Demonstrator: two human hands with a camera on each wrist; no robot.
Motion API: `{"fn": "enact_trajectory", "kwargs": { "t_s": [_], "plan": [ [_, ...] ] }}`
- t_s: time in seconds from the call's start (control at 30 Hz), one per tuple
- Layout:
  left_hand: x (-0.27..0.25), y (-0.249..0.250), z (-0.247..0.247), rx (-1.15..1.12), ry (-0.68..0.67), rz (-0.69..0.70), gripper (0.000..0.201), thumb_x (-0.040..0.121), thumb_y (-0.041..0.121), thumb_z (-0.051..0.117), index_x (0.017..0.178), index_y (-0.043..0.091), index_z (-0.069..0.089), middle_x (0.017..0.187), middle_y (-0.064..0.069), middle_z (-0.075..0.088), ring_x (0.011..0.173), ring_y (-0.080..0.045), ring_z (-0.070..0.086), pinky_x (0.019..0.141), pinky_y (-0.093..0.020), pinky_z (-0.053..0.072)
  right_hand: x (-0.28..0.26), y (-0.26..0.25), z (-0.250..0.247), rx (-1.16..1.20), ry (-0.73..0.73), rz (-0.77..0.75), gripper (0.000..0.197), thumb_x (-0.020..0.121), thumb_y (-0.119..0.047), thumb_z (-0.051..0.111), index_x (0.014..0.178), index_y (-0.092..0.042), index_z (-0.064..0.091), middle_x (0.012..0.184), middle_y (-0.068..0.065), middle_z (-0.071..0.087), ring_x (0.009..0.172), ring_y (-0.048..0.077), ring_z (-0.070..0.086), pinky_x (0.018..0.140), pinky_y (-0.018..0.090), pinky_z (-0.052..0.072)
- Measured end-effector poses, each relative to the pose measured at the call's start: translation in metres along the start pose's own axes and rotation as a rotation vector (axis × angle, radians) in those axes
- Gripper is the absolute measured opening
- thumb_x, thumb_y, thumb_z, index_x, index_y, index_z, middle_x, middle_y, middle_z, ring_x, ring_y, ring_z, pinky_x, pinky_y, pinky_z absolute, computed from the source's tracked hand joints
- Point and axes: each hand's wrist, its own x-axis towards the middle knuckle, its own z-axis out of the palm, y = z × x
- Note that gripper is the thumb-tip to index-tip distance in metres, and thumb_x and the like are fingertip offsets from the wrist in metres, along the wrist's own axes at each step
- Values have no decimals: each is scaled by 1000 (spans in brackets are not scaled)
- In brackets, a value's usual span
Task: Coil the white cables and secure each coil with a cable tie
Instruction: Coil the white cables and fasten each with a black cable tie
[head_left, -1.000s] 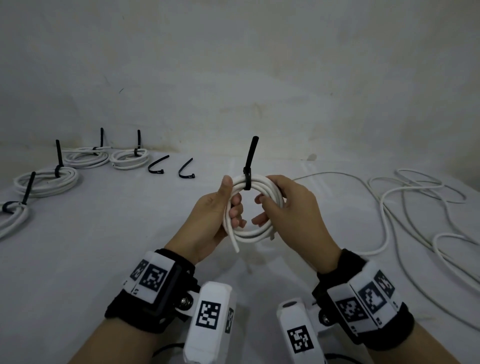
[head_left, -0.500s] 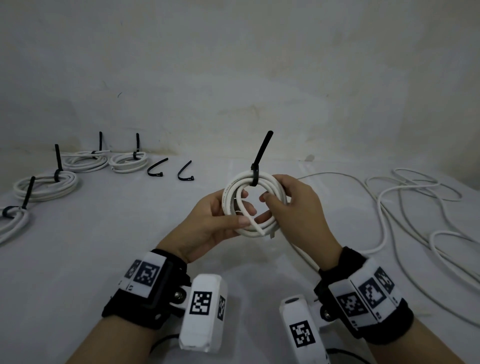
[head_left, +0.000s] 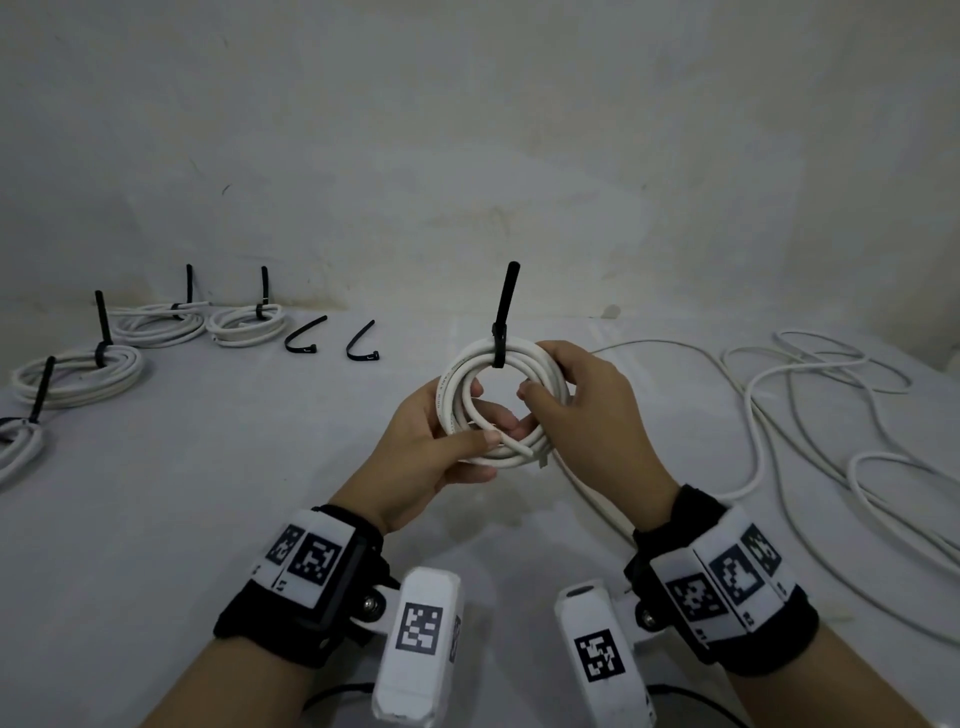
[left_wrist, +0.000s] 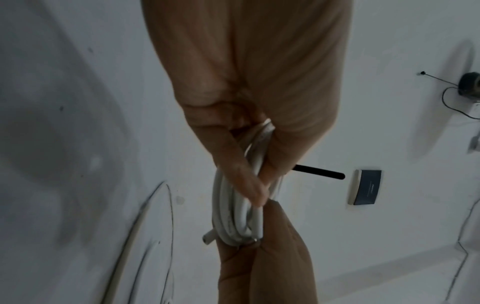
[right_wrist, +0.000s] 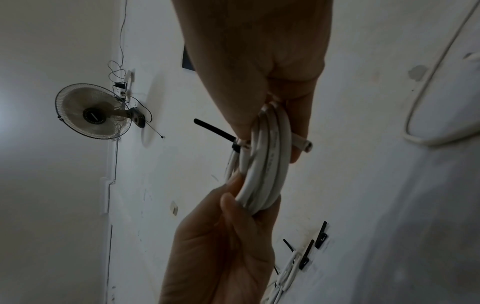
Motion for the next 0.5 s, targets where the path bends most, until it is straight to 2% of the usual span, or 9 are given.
{"fn": "enact_trajectory", "kwargs": {
  "t_s": [0.07, 0.13, 0.33, 0.5],
  "plan": [
    [0, 0, 0, 38, 6, 6, 29, 83, -9, 60, 98, 14, 49, 78, 3, 72, 75, -14, 71, 50, -21, 51, 0, 1, -1, 2, -14, -2, 20, 87, -7, 61, 106, -15, 64, 85, 2, 67, 75, 7, 59, 60, 8, 43],
    [0, 1, 0, 76, 7, 16, 26, 84, -9, 57, 97, 13, 49, 78, 2, 72, 74, -15, 70, 50, -22, 52, 1, 2, -1, -21, -29, -17, 20, 87, -8, 61, 105, -16, 64, 84, 0, 67, 75, 7, 58, 61, 7, 42],
    [1, 0, 6, 141, 73, 50, 24, 82, -7, 63, 91, 11, 49, 72, 5, 70, 66, -13, 69, 48, -23, 51, 2, 3, -1, -24, -49, -40, 20, 87, -6, 61, 105, -14, 64, 79, -5, 63, 66, -5, 57, 58, 5, 40],
    [1, -4, 11, 167, 120, 78, 23, 82, -5, 64, 90, 13, 51, 70, 8, 68, 64, -12, 68, 48, -24, 52, 3, 4, -2, -20, -42, -43, 20, 88, -6, 60, 105, -15, 63, 78, -8, 62, 61, -4, 59, 57, 5, 41]
  ]
}}
